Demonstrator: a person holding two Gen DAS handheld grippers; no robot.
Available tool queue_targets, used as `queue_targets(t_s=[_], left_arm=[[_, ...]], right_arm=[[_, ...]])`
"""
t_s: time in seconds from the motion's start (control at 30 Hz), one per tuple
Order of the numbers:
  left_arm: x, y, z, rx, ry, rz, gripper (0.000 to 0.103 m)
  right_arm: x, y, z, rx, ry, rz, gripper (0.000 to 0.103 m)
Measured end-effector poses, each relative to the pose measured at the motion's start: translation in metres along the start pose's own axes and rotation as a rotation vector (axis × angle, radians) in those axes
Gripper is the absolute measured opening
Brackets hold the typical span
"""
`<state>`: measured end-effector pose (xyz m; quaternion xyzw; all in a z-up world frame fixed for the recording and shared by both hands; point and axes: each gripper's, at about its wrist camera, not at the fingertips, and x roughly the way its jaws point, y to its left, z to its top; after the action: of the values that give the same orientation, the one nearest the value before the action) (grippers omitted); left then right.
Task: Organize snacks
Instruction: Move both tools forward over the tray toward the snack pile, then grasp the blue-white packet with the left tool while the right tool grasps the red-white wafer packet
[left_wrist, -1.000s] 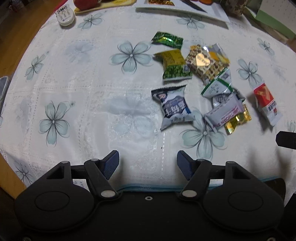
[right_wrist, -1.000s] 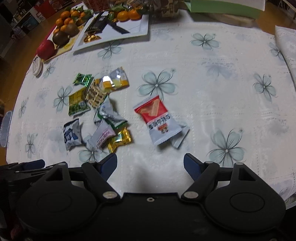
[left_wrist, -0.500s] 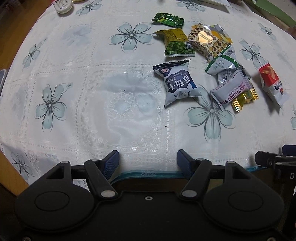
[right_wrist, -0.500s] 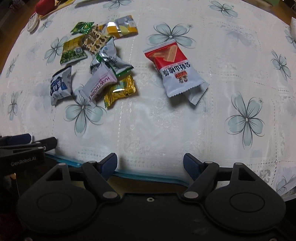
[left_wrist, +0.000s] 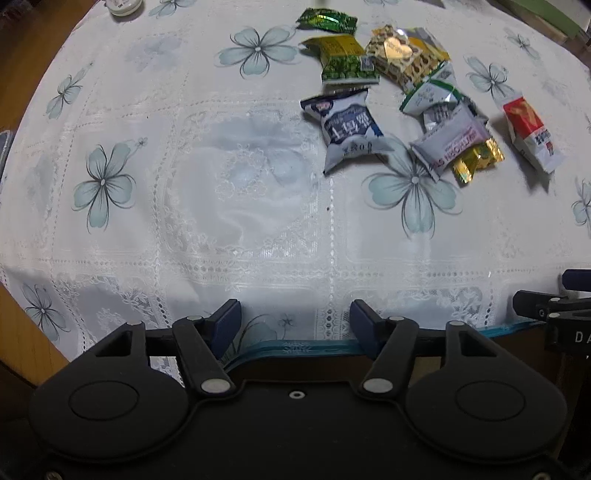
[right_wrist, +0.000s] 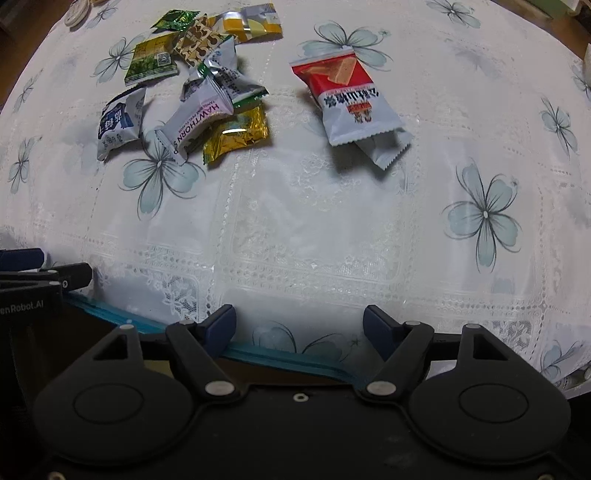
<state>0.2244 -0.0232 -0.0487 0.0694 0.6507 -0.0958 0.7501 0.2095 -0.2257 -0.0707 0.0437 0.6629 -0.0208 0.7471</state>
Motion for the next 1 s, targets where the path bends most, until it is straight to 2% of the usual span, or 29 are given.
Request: queue_targets(t_s=[0.17, 0.33, 0.43, 0.53, 0.73, 1.0], left_arm=[[-0.02, 0.012, 0.028, -0.081, -0.067, -0.034, 0.066], [-0.026, 0.004, 0.072, -0.115, -0.083, -0.059, 0.066], [-0.021, -0.008, 0.095, -0.11, -0.091, -0.079, 0.067], [-0.01, -0.017, 0.11, -0.092, -0.102, -0.084, 0.067], [0.004, -0.02, 0.12, -0.123, -0.078, -0.109, 0.067], [0.021, -0.018, 0.126, -0.171, -0.018, -0.086, 0.067]], right_arm=[[-0.036, -0.023, 0.041, 0.077, -0.132, -0.002, 0.076], [-0.05, -0.043, 0.086, 0.141, -0.178, -0.003, 0.078], [-0.042, -0.041, 0.104, 0.124, -0.191, -0.058, 0.078], [-0.031, -0.041, 0.112, 0.107, -0.186, -0.095, 0.078], [-0.006, -0.041, 0.123, 0.105, -0.13, -0.085, 0.078], [0.003, -0.042, 0.129, 0.101, -0.098, -0.062, 0.078]])
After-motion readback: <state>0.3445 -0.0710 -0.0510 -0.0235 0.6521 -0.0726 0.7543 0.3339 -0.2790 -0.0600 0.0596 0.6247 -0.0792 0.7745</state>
